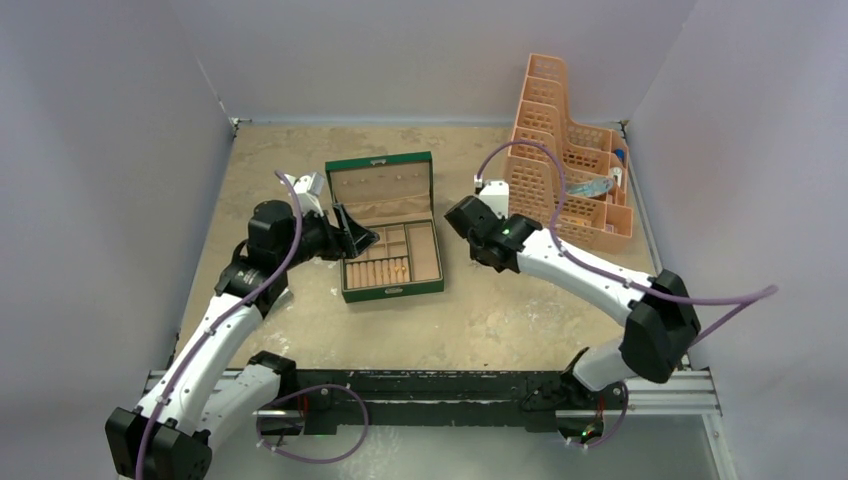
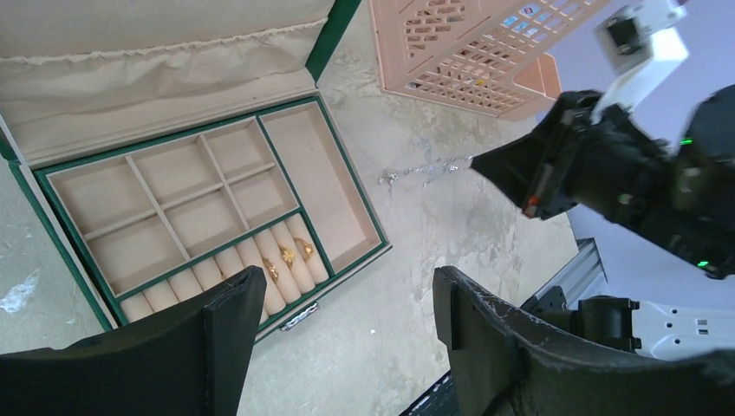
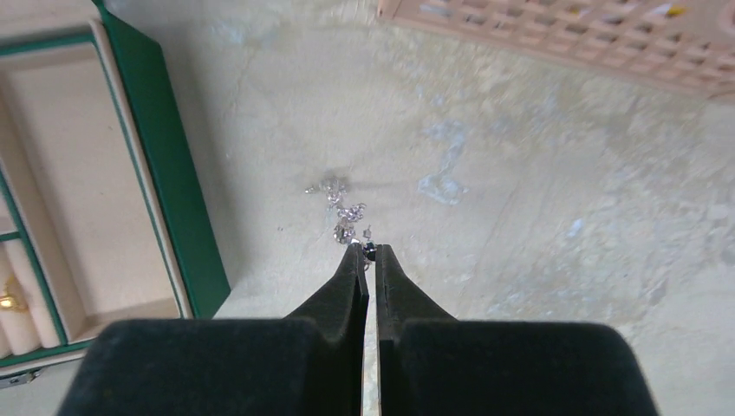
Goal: Organize the mixed jewelry
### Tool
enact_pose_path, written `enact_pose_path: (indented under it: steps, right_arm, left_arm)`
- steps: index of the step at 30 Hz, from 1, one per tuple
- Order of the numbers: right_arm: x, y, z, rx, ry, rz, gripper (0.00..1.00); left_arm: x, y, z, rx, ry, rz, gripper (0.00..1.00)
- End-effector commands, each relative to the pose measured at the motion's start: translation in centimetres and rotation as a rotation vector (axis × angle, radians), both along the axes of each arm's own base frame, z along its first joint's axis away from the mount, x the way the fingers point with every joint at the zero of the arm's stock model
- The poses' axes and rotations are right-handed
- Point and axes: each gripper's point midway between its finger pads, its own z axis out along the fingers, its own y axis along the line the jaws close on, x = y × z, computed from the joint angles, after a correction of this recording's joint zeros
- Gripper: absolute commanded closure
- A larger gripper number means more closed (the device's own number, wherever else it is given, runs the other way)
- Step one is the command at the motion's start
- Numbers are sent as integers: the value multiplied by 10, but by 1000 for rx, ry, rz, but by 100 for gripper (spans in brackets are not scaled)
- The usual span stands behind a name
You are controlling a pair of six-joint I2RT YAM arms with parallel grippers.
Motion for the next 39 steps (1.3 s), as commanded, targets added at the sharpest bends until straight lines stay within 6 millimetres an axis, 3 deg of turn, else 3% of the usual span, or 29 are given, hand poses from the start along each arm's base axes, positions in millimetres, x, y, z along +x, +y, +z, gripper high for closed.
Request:
enact_pose_path:
  steps: [1, 13, 16, 19, 23, 28, 35, 39]
  right_arm:
    - [20, -8, 63, -38, -181, 60, 100]
    - [37, 35, 199, 201, -567, 338, 100]
    - [39, 49, 224, 244, -639, 407, 100]
    - [42, 66, 240, 288, -692, 472, 100]
    - [48, 92, 242, 335, -718, 550, 100]
    - [53, 125, 236, 364, -722, 614, 100]
    - [59, 179, 213, 376, -709, 662, 100]
    - [78, 203, 196, 365, -709, 624, 100]
  left_arm:
    - [3, -7, 15, -33, -43, -29, 29]
    - [14, -9, 26, -73, -82, -4, 29]
    - [21, -5, 29, -75, -88, 38, 29]
    - [34, 12, 23, -48, -29, 179, 29]
    - [43, 43, 14, 15, 58, 385, 29]
    - [41, 69, 27, 18, 16, 533, 28]
    - [29, 104, 41, 42, -54, 687, 27]
    - [24, 111, 43, 59, -73, 706, 27]
